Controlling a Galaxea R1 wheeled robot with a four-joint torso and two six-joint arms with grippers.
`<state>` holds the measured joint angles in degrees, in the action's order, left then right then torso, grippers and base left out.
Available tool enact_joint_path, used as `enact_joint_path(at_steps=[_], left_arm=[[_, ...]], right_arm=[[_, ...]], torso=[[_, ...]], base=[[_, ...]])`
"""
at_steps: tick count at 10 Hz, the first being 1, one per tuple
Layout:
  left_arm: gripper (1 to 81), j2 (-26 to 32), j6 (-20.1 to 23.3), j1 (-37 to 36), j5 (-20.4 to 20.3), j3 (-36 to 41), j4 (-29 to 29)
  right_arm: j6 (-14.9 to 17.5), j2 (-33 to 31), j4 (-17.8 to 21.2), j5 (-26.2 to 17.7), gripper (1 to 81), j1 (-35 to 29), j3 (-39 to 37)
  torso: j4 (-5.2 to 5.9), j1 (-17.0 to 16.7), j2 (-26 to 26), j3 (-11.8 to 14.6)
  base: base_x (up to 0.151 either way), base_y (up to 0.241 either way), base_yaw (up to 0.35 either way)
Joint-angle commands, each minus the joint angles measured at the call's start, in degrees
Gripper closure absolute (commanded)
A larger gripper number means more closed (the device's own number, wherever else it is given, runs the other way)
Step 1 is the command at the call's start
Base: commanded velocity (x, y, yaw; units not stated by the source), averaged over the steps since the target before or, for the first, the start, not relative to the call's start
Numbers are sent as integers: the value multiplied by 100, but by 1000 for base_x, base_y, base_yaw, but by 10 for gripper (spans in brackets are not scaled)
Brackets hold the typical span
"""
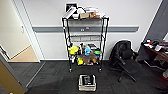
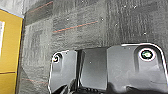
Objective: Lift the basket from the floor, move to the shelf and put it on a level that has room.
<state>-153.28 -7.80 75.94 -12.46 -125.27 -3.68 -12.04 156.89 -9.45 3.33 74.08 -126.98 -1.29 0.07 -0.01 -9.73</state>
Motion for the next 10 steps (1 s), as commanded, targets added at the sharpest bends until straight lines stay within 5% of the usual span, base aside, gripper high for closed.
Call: enact_joint_path(at_steps=[1, 10], left_arm=[[10, 105, -20, -241, 244, 90, -10], [10, 78, -11, -83, 253, 46, -36]], right_arm=[[0, -77, -66, -280, 10, -266, 139], [-26, -51, -58, -280, 10, -126, 139]], torso=[[0, 0, 0, 0], [0, 0, 1, 0]], base=[[114, 0, 0], [129, 0, 0]])
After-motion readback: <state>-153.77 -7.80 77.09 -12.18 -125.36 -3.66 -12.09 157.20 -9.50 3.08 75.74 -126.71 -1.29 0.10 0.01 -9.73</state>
